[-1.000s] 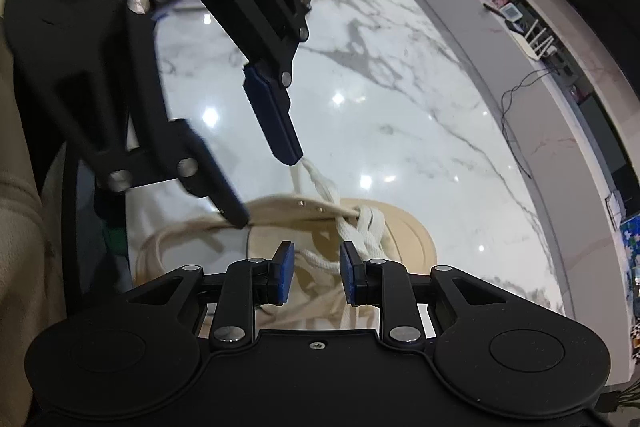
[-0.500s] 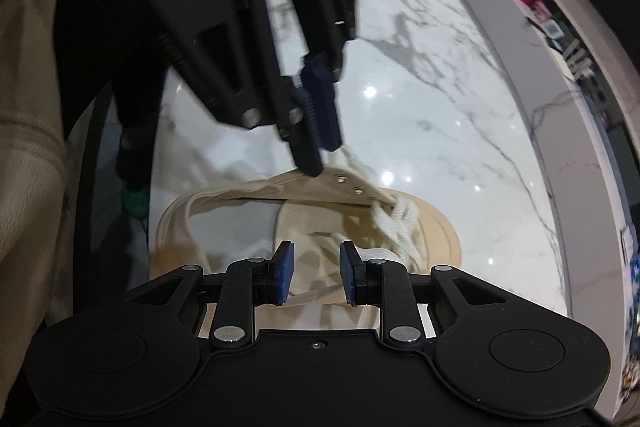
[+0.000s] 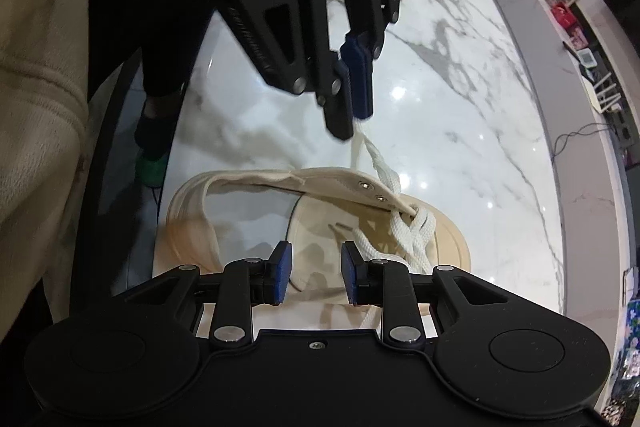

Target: Lace up shoes with both hands

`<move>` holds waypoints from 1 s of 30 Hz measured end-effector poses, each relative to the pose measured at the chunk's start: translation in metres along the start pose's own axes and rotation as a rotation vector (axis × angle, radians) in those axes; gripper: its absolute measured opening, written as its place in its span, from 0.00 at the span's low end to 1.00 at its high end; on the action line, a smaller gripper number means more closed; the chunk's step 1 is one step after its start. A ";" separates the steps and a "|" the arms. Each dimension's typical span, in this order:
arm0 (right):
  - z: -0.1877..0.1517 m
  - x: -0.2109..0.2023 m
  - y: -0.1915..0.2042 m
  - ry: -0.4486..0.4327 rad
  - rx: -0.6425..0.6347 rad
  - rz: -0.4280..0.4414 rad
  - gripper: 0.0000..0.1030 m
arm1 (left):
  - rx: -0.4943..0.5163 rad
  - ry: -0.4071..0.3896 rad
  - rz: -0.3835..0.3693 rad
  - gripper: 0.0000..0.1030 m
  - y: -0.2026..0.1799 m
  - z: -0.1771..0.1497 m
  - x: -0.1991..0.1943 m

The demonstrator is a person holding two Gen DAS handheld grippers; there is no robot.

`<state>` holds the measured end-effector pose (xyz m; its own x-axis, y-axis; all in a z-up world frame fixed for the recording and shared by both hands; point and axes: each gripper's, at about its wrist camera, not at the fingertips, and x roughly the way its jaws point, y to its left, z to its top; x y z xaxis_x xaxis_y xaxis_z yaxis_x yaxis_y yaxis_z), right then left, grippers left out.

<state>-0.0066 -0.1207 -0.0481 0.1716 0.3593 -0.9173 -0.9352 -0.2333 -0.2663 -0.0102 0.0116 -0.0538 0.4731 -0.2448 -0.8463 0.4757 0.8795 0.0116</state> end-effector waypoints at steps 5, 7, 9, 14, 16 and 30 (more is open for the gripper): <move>0.002 0.000 0.000 -0.005 -0.030 0.012 0.24 | -0.036 -0.044 -0.067 0.13 0.004 0.000 -0.012; 0.004 0.001 0.000 -0.007 -0.038 0.002 0.23 | -0.026 -0.060 -0.096 0.13 0.002 0.001 -0.015; 0.004 0.001 -0.003 -0.015 -0.034 -0.016 0.23 | -0.001 -0.065 -0.111 0.14 -0.004 0.003 -0.016; 0.009 0.004 -0.009 -0.004 -0.051 -0.087 0.23 | 0.052 -0.068 -0.157 0.22 -0.018 0.009 -0.012; 0.010 0.009 -0.007 0.020 -0.098 -0.107 0.23 | 0.071 -0.066 -0.157 0.30 -0.023 0.011 -0.008; 0.009 0.032 -0.007 0.053 -0.133 -0.139 0.01 | 0.008 -0.034 -0.116 0.20 -0.009 0.010 0.006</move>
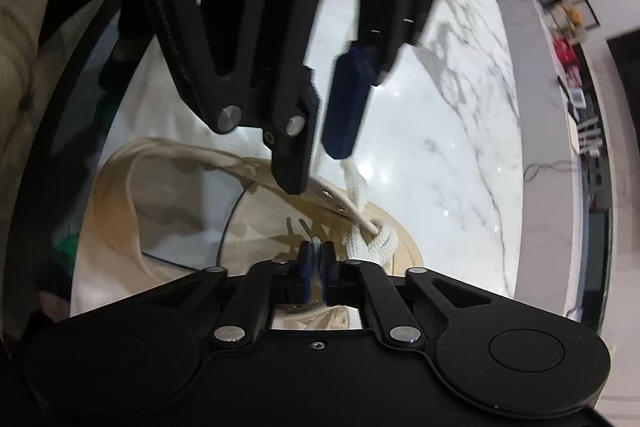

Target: Lace up shoes with both hands

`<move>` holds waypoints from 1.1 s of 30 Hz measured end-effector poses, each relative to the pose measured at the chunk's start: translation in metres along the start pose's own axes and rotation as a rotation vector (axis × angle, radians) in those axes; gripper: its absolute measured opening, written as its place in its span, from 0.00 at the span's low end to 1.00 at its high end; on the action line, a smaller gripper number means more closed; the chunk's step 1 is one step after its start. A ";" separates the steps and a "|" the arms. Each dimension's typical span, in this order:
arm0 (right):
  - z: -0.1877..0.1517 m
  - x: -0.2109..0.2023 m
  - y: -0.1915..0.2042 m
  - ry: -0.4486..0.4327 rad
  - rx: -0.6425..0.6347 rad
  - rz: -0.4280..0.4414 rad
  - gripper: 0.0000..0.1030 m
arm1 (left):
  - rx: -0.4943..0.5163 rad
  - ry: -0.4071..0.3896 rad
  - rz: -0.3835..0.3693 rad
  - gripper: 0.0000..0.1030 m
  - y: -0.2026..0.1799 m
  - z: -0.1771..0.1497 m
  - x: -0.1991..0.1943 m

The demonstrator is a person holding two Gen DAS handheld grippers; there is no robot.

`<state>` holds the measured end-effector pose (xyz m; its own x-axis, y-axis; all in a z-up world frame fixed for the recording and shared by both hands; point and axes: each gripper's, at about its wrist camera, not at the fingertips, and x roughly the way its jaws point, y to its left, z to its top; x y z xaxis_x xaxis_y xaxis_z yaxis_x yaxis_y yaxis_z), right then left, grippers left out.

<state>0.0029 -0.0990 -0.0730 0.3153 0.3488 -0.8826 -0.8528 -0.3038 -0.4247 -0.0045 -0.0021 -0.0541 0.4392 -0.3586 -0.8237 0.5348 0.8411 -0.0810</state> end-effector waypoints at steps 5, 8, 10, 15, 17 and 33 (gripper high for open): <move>-0.004 -0.012 -0.010 -0.061 0.132 0.014 0.01 | -0.008 0.002 -0.007 0.16 0.003 -0.001 -0.003; -0.009 -0.018 -0.017 -0.079 0.231 0.008 0.01 | -0.021 0.007 -0.002 0.16 0.007 -0.003 -0.004; -0.012 -0.021 -0.022 -0.093 0.306 0.010 0.01 | -0.030 0.009 0.002 0.16 0.010 -0.005 -0.004; -0.018 -0.026 -0.034 -0.122 0.533 0.008 0.01 | -0.038 0.011 0.009 0.16 0.011 -0.006 -0.008; -0.017 -0.025 -0.038 -0.127 0.575 0.011 0.01 | -0.034 0.012 0.011 0.16 0.011 -0.007 -0.008; -0.018 -0.019 -0.035 -0.121 0.630 0.033 0.01 | -0.028 0.020 0.017 0.16 0.006 0.001 -0.007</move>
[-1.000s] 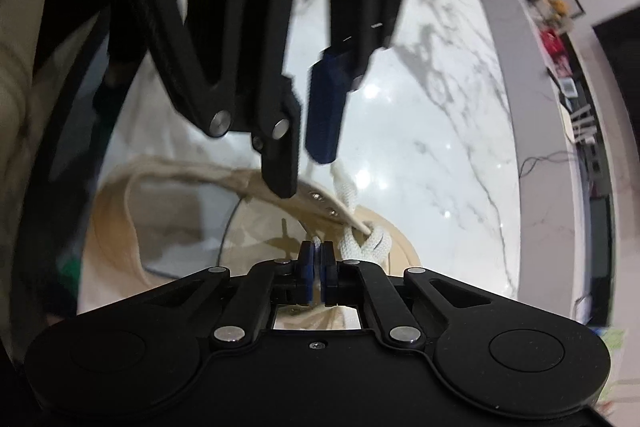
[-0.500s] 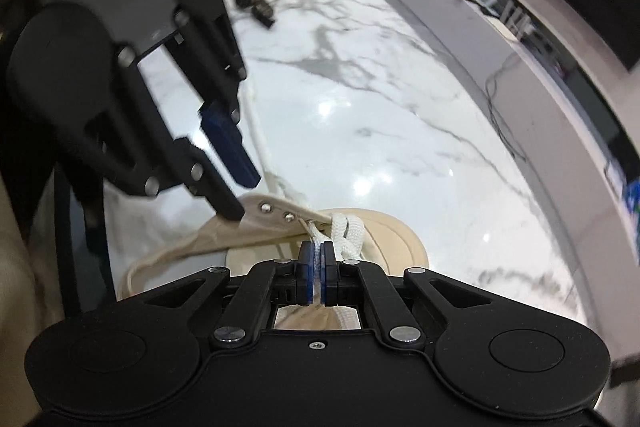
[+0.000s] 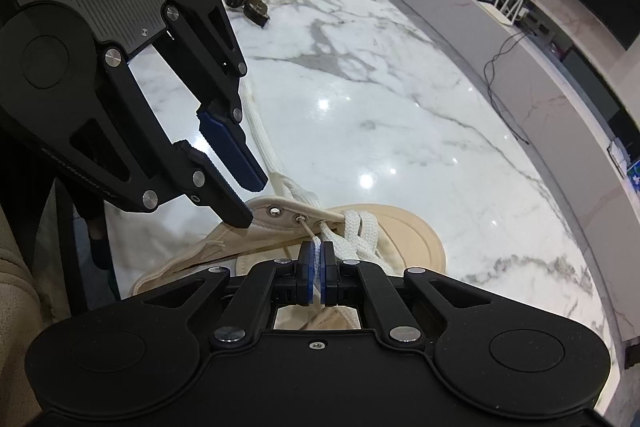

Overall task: Lace up shoes with both hands
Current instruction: 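Push the lace through the eyelet with the right gripper while the left gripper holds the tip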

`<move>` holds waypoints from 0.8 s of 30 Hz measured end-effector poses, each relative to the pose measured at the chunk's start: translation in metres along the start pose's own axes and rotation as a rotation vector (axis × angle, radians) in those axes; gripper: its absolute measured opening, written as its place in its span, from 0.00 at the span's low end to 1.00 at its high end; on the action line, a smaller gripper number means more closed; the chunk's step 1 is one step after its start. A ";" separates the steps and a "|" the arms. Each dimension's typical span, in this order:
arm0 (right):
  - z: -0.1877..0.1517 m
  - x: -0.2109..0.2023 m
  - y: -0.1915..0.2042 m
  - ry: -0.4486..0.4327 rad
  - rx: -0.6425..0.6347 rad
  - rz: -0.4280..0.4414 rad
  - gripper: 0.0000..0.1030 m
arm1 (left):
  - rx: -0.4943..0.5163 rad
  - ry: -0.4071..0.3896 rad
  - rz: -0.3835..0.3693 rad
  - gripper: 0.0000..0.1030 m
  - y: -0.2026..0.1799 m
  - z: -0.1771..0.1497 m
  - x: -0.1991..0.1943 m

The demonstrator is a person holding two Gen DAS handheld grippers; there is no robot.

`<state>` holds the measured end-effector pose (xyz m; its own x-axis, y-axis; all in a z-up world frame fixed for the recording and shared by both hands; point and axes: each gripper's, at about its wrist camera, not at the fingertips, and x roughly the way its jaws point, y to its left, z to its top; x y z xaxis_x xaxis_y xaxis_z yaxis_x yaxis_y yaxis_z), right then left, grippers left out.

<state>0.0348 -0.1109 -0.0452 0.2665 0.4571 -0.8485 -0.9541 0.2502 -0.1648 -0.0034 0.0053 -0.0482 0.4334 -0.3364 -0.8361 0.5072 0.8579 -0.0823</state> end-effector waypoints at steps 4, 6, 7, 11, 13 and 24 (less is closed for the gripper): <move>0.002 0.002 0.002 -0.009 -0.002 0.012 0.01 | 0.028 -0.013 -0.016 0.16 -0.002 0.001 -0.008; 0.002 0.002 0.002 -0.010 -0.002 0.015 0.01 | 0.045 -0.029 -0.034 0.16 -0.002 0.003 -0.017; 0.002 0.004 0.001 -0.012 0.002 0.019 0.01 | 0.055 -0.034 -0.039 0.16 -0.001 0.004 -0.021; 0.003 0.007 -0.001 -0.021 0.014 0.036 0.01 | 0.126 -0.014 -0.008 0.16 0.002 0.008 -0.025; 0.003 0.008 -0.002 -0.027 0.015 0.041 0.01 | 0.184 0.017 0.016 0.16 0.002 0.009 -0.017; 0.000 0.008 -0.009 -0.039 0.044 0.077 0.01 | 0.392 0.054 0.011 0.10 -0.005 0.015 0.025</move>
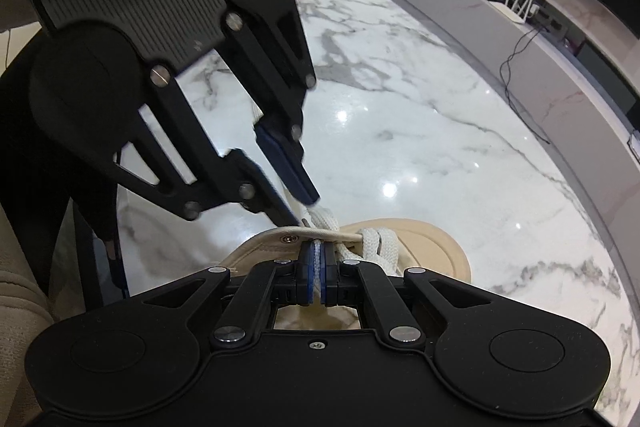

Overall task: Lace up shoes with both hands
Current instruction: 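Push the lace through the eyelet with the right gripper while the left gripper holds the tip, then pull the white lace tip out long away from the sneaker with the left gripper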

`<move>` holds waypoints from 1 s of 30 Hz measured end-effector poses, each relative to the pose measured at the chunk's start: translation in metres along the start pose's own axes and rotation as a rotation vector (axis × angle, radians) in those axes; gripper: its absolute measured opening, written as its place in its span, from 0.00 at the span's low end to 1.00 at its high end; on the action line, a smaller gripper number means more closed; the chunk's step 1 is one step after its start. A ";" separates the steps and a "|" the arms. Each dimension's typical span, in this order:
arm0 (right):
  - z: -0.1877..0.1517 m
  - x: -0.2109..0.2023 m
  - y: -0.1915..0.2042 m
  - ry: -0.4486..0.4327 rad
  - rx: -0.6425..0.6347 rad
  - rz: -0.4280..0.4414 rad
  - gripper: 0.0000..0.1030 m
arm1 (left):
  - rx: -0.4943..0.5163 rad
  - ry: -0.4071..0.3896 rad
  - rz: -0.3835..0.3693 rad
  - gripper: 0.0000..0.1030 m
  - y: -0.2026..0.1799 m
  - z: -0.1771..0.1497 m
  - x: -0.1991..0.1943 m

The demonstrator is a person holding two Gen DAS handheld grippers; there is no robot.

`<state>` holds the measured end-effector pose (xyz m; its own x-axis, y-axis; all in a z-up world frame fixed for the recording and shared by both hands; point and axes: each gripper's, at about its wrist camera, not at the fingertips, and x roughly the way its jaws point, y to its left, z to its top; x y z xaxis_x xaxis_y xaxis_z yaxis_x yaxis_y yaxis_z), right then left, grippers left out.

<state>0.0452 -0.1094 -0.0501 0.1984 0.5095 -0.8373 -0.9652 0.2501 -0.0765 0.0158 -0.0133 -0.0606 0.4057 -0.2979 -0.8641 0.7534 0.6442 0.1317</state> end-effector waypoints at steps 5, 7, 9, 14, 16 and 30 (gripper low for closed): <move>-0.001 0.000 -0.002 -0.011 0.013 0.010 0.01 | 0.088 0.030 0.014 0.09 -0.008 0.003 0.010; -0.001 0.001 -0.003 -0.016 0.019 0.012 0.01 | 0.111 0.039 0.026 0.05 -0.011 0.004 0.013; -0.001 0.001 -0.002 -0.017 0.022 0.011 0.01 | 0.119 0.045 0.038 0.04 -0.014 0.005 0.016; -0.004 0.000 -0.002 -0.023 0.049 -0.001 0.02 | 0.096 0.048 0.059 0.03 -0.017 0.006 0.017; -0.006 -0.002 -0.001 -0.027 0.067 -0.013 0.02 | 0.060 0.043 0.063 0.03 -0.016 0.006 0.017; -0.025 -0.042 0.011 -0.109 0.298 -0.189 0.25 | -0.083 0.041 0.171 0.02 -0.012 -0.011 -0.020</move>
<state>0.0224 -0.1485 -0.0294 0.4013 0.5118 -0.7596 -0.8209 0.5688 -0.0504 -0.0070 -0.0068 -0.0499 0.5017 -0.1517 -0.8517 0.6296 0.7392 0.2393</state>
